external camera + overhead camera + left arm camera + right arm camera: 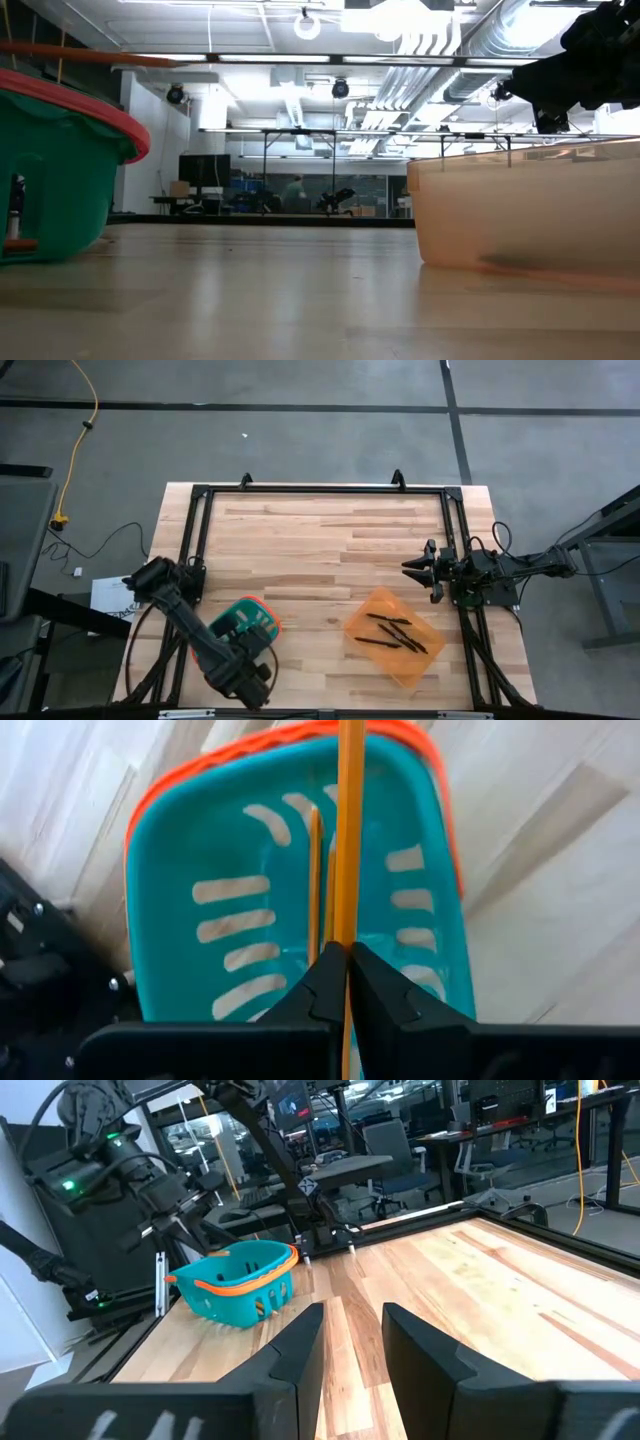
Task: Sort pens & pencils
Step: Put the yellow pencil into the blue bin
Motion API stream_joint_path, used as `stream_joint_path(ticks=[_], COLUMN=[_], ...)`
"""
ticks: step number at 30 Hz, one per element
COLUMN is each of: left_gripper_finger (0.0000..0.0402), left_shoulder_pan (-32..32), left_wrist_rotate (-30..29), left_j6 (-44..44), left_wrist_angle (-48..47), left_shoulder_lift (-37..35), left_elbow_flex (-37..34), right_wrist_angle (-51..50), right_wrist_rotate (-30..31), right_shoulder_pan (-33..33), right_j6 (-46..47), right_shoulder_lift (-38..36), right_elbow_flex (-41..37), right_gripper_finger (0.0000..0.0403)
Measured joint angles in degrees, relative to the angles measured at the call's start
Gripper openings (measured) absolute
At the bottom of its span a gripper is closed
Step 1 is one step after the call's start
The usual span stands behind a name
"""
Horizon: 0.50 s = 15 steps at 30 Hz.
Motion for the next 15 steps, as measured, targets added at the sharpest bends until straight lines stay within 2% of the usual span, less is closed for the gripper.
stream_joint_path(ticks=[15], left_gripper_finger=[0.0000], left_shoulder_pan=[-7.7], left_wrist_rotate=[5.9], left_j6=[-12.1], left_wrist_angle=[0.0], left_shoulder_lift=[0.0], left_elbow_flex=[-8.4], right_wrist_angle=[0.0], right_wrist_rotate=[0.0], right_shoulder_pan=[0.0], right_j6=[0.0], right_shoulder_lift=[0.0], right_elbow_flex=[0.0], right_gripper_finger=[0.0096])
